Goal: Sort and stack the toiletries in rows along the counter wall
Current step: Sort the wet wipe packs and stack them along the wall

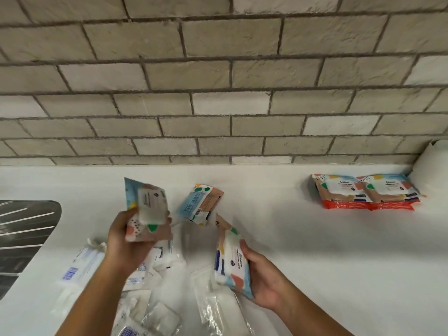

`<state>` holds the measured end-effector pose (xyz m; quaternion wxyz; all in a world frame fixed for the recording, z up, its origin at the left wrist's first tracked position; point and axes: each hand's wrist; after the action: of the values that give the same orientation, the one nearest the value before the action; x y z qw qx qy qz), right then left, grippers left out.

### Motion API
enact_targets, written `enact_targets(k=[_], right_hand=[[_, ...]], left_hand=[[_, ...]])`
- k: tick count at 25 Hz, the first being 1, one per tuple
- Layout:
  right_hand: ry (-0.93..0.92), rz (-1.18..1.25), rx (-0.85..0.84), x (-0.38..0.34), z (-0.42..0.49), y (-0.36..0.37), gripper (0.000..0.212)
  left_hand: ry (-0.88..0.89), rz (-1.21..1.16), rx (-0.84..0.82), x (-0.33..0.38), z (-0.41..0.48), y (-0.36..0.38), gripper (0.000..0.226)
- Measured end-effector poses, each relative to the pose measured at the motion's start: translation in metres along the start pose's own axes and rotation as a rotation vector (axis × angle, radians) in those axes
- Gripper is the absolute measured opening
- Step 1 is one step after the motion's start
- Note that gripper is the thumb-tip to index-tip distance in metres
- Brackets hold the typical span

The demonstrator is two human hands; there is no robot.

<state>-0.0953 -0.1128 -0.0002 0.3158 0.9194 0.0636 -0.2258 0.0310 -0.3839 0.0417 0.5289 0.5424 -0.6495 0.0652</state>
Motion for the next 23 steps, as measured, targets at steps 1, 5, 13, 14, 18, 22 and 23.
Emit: enact_targets(k=[1,5,13,14,18,22,23], right_hand=[[0.025,0.049,-0.006,0.002,-0.002,-0.003,0.047],[0.020,0.040,0.026,0.008,-0.010,-0.016,0.042],[-0.495,-0.878,0.213,-0.021,-0.046,-0.046,0.057],[-0.621,-0.959,0.289,-0.030,-0.051,-0.048,0.056],[-0.789,-0.599,0.368,-0.062,-0.068,-0.057,0.057],[-0.432,0.224,0.091,-0.068,-0.074,-0.083,0.023],[-0.343,0.318,0.048,-0.066,-0.074,-0.091,0.023]], left_hand=[[-0.040,-0.040,-0.057,-0.013,-0.019,0.004,0.053],[-0.161,-0.151,-0.046,-0.066,-0.069,0.010,0.062],[-0.257,-0.150,0.110,-0.109,-0.108,0.026,0.042],[-0.258,-0.140,0.105,-0.110,-0.111,0.029,0.042],[-0.251,-0.065,0.112,-0.118,-0.116,0.040,0.039],[-0.221,0.076,0.071,-0.131,-0.118,0.056,0.048],[-0.226,0.100,0.055,-0.135,-0.118,0.062,0.052]])
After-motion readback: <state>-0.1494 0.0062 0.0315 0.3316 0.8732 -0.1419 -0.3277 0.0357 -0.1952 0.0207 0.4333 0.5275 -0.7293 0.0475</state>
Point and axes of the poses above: each hand's wrist, its own z-axis towards the middle knuckle, its own y-axis out of the palm, x = y × z, and after that the axes turned 11 degrees about x, right-handed
